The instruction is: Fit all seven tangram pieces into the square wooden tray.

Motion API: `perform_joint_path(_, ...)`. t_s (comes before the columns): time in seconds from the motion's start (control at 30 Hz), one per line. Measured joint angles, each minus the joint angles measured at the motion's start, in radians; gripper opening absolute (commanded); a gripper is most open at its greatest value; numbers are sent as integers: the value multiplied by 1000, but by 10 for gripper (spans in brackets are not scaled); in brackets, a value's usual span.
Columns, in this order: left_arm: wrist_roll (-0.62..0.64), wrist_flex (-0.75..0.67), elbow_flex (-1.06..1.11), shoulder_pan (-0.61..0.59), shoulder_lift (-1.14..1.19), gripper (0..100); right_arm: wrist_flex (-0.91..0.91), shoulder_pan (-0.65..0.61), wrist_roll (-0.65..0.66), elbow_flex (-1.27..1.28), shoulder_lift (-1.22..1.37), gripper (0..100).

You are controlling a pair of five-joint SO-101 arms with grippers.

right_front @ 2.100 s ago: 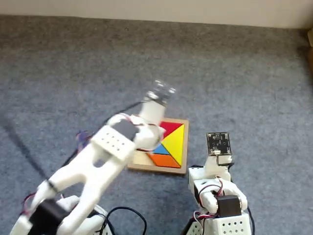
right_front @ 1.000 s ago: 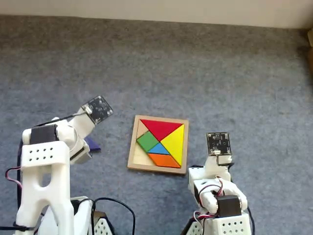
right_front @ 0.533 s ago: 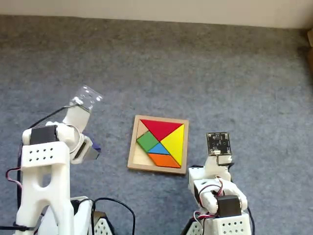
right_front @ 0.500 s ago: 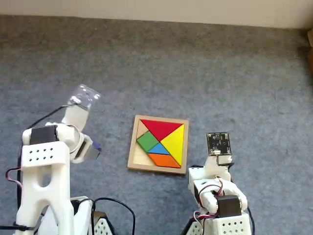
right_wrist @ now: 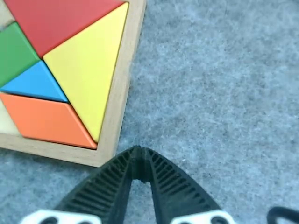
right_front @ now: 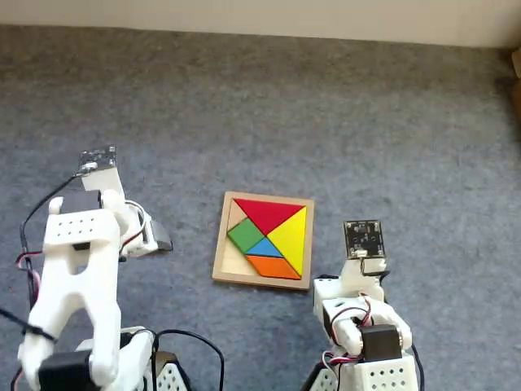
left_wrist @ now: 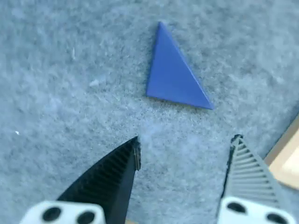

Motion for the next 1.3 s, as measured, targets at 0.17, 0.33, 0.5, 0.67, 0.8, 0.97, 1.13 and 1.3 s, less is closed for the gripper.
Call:
perform_joint_path(0.17, 107, 0, -21, 0, 75, 291, 0, 0, 0, 0, 0, 15)
perform_joint_path(0.33, 233, -43, -21, 0, 117, 291, 0, 0, 0, 0, 0, 15)
perform_joint_path(0.5, 311, -155, -21, -17, 199, 291, 0, 0, 0, 0, 0, 15)
perform_joint_path(0.67, 318, -279, -21, -44, 330, 291, 0, 0, 0, 0, 0, 15)
perform_joint_path(0.8, 319, -293, -46, -44, 381, 291, 0, 0, 0, 0, 0, 15)
perform_joint_path(0.97, 319, -293, -49, -44, 385, 268, 0, 0, 0, 0, 0, 15)
perform_joint_path(1.13, 321, -296, -64, -43, 387, 138, 0, 0, 0, 0, 0, 15)
perform_joint_path(1.3, 321, -308, -75, -29, 388, 76, 0, 0, 0, 0, 0, 15)
